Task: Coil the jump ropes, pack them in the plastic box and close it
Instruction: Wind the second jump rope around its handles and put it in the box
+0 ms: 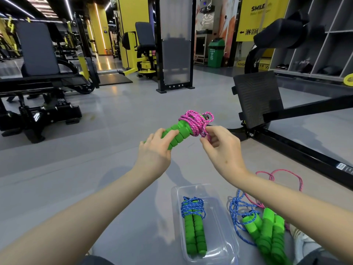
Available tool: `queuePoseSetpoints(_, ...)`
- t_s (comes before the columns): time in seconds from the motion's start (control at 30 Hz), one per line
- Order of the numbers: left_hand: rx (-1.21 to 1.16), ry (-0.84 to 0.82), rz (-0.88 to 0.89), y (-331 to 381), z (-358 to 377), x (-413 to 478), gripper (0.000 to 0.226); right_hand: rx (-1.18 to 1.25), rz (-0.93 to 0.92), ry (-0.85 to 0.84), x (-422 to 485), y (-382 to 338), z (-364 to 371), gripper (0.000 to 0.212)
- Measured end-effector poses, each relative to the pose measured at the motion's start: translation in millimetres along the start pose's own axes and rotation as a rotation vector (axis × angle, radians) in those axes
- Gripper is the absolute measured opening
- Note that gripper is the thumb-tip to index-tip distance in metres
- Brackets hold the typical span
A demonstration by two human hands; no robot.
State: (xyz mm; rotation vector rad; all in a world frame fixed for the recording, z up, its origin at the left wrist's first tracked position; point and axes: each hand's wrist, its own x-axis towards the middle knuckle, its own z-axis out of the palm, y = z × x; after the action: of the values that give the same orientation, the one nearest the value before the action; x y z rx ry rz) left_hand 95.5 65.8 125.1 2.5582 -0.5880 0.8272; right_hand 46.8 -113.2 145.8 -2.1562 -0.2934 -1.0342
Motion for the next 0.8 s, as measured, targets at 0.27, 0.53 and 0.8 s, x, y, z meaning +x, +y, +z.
queuePoseSetpoints(0.27, 0.177, 0.063, 0.192, 4, 5, -4, 0.061, 0.12, -0.078, -0.102, 8, 1, -1, 0.027)
queuePoseSetpoints(0.53, 0.332, 0.216, 0.422, 2, 5, -1, 0.063, -0.2, -0.39, -0.235, 23, 23, -15, 0.02)
queuePoseSetpoints(0.8, 0.466, 0.134, 0.61, -2, -2, -8, 0.061, -0.365, -0.669, -0.461, 44, 31, -45, 0.028)
